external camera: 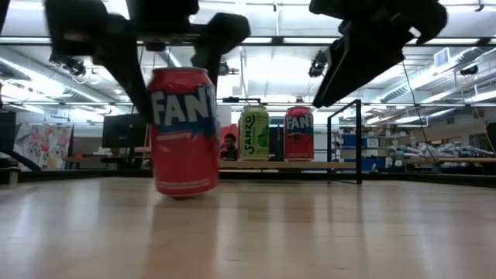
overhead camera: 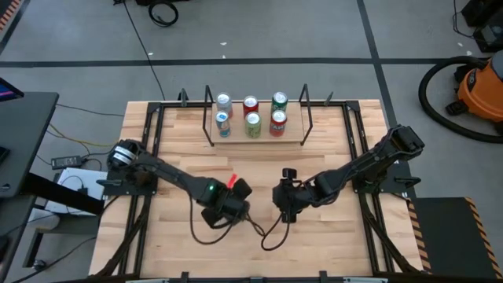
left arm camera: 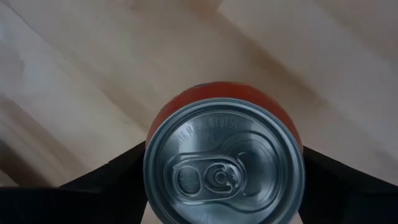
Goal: Place canned beverage on shelf
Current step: Put the red soda can on the shelf
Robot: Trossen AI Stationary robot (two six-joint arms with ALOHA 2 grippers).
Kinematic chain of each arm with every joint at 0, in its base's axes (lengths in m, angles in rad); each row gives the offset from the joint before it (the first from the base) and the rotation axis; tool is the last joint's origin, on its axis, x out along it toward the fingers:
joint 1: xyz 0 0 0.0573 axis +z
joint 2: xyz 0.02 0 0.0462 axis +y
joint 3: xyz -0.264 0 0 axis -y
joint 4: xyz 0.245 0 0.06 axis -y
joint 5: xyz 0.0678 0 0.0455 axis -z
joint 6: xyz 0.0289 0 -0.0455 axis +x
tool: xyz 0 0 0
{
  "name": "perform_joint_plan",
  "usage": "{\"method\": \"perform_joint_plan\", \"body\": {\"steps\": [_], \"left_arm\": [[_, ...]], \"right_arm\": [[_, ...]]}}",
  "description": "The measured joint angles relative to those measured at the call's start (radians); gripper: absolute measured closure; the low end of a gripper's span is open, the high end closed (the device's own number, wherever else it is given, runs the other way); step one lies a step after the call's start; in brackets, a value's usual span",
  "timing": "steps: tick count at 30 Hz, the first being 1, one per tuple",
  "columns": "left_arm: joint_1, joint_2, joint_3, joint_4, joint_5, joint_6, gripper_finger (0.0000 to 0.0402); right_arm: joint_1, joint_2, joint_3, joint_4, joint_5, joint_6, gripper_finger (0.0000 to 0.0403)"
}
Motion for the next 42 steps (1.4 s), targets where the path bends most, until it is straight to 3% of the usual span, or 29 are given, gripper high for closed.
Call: {"method": "perform_joint_plan", "body": {"steps": [6,11,19,36,42], "left_arm": [[0.049,0.0,0.0,0.007,0.0,0.2,0.0083],[0.077,0.002,-0.002,0.057,0.004,0.228,0.0077],[0.091,0.003,-0.003,0.084,0.0,0.221,0.0008],[-0.02,-0.055,-0.002,0.091,-0.172,0.037,0.0009],[-0.071,-0.125,-0.001,0.058,-0.175,-0.173,0.0008]], "right_arm": [[0.027,0.0,0.0,-0.021,0.0,0.054,0.0188],[0.057,0.0,0.0,-0.02,0.0,0.118,0.0188],[0.098,0.0,0.0,-0.02,0.026,0.198,0.0188],[0.101,0.0,0.001,0.006,0.121,0.146,0.0188],[0.081,0.0,0.001,0.136,0.118,0.017,0.0188]]}}
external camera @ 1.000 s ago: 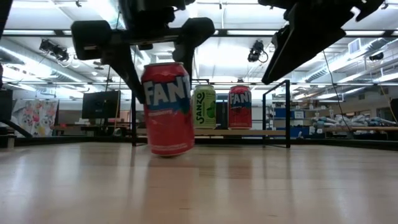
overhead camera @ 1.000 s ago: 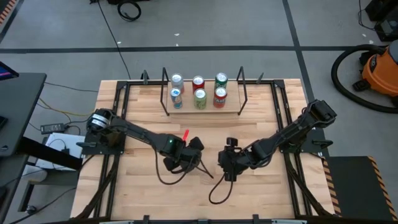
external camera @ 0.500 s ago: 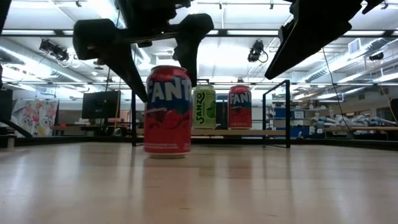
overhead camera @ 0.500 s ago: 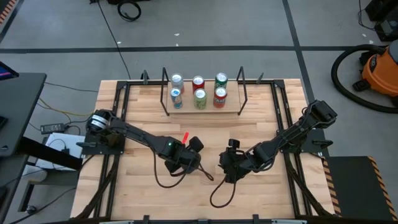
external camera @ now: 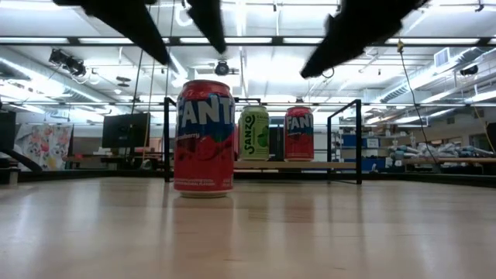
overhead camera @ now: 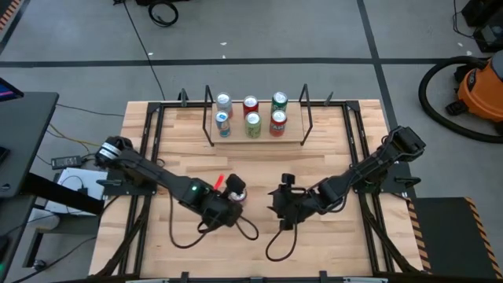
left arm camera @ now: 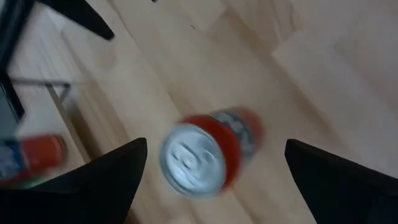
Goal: Place canned beverage on shelf
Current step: Put the red soda can on the shelf
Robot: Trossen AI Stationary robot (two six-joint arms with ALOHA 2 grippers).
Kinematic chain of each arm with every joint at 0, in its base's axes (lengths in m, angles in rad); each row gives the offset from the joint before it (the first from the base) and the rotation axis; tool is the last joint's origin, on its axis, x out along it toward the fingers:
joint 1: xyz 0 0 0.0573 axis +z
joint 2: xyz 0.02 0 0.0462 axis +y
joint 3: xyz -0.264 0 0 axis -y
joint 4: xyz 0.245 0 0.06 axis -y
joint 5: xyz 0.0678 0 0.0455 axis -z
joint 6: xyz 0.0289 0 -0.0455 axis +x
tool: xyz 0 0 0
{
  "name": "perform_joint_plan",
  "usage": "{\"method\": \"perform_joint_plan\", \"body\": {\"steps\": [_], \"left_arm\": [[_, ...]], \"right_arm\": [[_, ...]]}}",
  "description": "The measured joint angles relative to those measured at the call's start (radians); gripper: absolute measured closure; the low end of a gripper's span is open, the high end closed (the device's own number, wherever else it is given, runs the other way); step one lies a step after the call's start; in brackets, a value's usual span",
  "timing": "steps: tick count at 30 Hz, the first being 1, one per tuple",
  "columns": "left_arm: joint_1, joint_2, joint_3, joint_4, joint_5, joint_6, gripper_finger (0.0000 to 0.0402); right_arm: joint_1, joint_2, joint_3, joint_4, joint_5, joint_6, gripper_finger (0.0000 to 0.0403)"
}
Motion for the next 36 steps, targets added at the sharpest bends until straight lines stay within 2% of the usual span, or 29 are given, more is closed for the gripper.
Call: {"method": "perform_joint_plan", "body": {"steps": [7,11,15,20,27,36], "left_arm": [[-0.068,-0.022,0.0,-0.155,0.006,-0.339,0.0008],[-0.105,-0.022,0.0,-0.256,0.008,-0.528,0.0008],[-0.152,-0.022,0.0,-0.309,-0.004,-0.634,0.0008],[-0.201,-0.022,0.0,-0.292,-0.037,-0.664,0.0017],[-0.192,-0.034,-0.014,-0.266,-0.058,-0.631,0.0041],[-0.174,-0.185,-0.248,-0.128,-0.067,-0.643,0.0054]], "right_arm": [[-0.038,0.0,0.0,0.169,-0.029,-0.2,0.0188],[-0.07,0.0,0.0,0.219,-0.064,-0.239,0.0186],[-0.099,0.0,0.0,0.275,-0.12,-0.269,0.0177],[-0.125,0.0,0.0,0.299,-0.142,-0.298,0.0162],[-0.141,0.001,0.046,0.3,-0.172,-0.323,0.0147],[-0.16,0.023,0.124,0.23,-0.173,-0.359,0.0146]]}}
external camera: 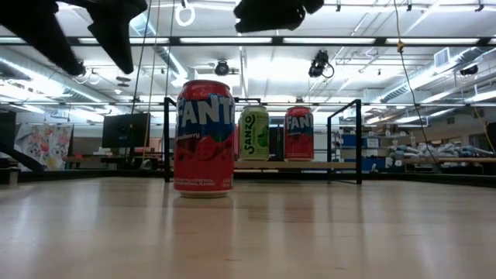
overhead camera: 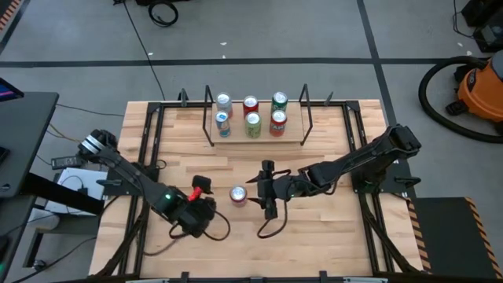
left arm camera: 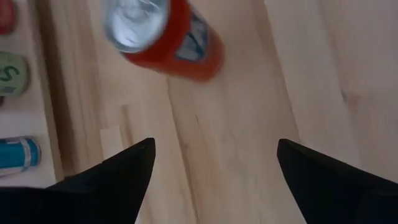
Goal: Place canned beverage on shelf
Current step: Put the red soda can on the shelf
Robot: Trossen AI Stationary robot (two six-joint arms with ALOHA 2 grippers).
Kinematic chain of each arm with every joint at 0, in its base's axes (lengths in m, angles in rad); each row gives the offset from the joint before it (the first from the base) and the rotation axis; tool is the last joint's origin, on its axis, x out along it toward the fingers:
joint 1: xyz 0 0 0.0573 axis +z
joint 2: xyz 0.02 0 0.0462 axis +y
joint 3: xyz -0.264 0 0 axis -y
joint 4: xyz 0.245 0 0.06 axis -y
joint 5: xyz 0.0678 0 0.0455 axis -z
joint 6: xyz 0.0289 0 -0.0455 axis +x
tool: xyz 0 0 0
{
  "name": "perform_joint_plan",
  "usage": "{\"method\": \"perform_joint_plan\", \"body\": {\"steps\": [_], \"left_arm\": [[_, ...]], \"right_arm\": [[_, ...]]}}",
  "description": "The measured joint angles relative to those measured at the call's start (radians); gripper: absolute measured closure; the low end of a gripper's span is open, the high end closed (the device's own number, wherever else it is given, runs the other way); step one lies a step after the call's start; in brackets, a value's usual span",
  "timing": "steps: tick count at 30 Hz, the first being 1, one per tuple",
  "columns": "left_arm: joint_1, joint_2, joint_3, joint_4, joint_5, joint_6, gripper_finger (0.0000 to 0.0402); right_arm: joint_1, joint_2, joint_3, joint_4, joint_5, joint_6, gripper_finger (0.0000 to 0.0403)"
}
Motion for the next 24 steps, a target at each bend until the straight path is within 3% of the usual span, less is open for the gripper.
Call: {"method": "perform_joint_plan", "body": {"steps": [14,24], "left_arm": [[0.026,-0.419,-0.427,0.525,-0.023,-0.038,0.0054],[0.04,-0.498,-0.584,0.762,-0.11,-0.043,0.0054]], "right_arm": [[-0.043,0.245,0.309,-0.209,-0.06,-0.079,0.0135],[-0.088,0.275,0.345,-0.253,-0.109,-0.027,0.0026]]}}
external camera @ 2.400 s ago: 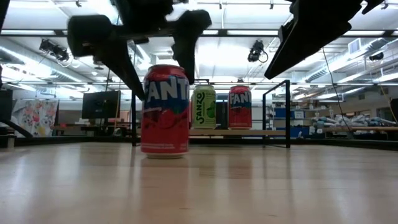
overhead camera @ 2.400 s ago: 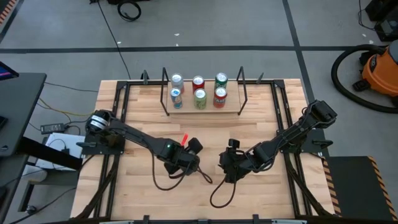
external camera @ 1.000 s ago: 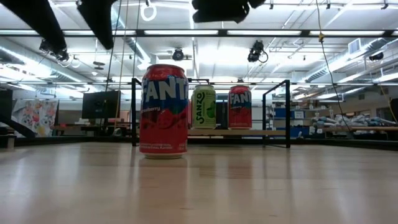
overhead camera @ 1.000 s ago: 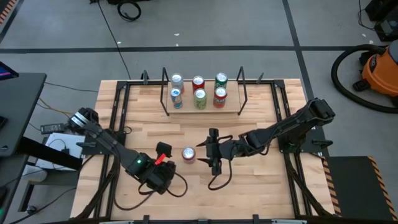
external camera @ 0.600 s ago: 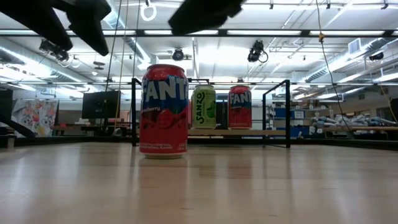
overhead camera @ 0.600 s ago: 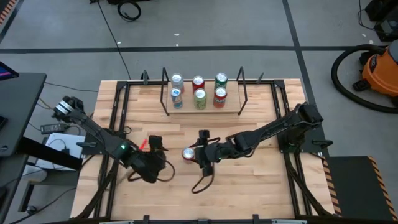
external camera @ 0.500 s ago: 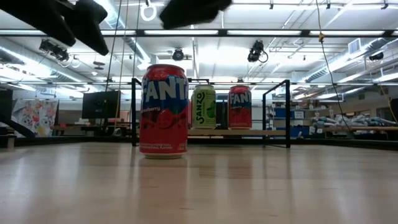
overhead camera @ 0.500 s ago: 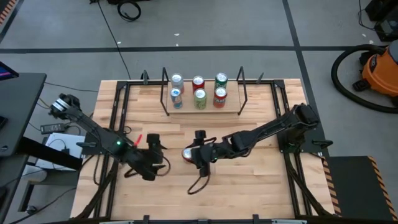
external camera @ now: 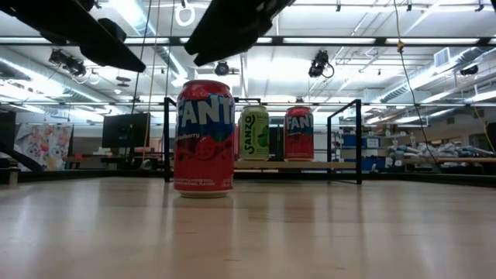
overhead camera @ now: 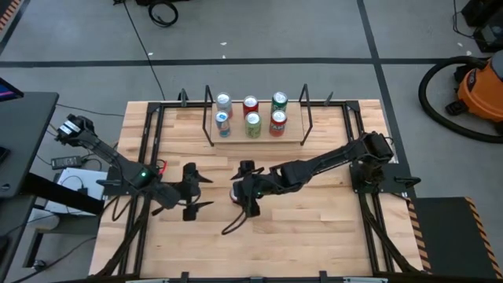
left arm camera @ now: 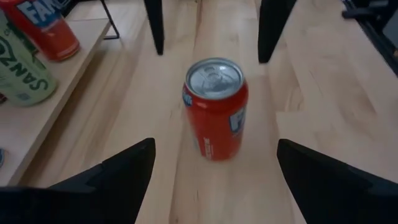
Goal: Place canned beverage on shelf
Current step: Put the red soda can on the shelf
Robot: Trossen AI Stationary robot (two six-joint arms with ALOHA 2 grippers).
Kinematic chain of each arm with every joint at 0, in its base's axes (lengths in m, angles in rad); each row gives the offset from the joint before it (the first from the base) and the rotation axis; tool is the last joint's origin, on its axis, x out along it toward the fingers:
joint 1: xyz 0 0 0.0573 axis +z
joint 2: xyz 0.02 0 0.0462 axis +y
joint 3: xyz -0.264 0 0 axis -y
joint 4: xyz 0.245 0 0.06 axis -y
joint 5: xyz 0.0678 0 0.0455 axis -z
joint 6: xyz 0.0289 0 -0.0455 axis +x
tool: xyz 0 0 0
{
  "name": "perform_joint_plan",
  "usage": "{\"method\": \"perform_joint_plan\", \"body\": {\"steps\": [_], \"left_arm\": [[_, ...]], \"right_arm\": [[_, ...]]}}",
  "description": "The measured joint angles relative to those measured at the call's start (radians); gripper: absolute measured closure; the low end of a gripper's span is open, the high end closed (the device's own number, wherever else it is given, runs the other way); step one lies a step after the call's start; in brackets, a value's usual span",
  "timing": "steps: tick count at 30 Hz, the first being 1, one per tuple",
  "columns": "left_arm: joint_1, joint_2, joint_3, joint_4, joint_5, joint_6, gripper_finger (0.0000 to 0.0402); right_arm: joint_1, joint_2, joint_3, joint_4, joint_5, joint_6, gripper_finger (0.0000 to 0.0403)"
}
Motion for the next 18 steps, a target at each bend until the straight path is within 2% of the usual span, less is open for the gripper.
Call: {"method": "perform_joint_plan", "body": {"steps": [4,9,15,18], "left_arm": [[0.015,0.009,-0.007,0.054,-0.006,0.0,0.0054],[0.03,0.009,-0.007,0.089,-0.042,0.005,0.0054],[0.037,0.009,-0.007,0.019,-0.047,-0.18,0.0054],[0.032,0.009,-0.007,-0.061,-0.047,-0.258,0.0054]], "right_arm": [[-0.005,0.025,0.035,-0.02,-0.01,0.017,0.0006],[-0.006,0.121,0.204,-0.18,-0.027,0.018,0.0014],[-0.006,0.249,0.414,-0.473,-0.032,0.025,0.0015],[-0.006,0.294,0.475,-0.543,-0.048,0.026,0.0015]]}}
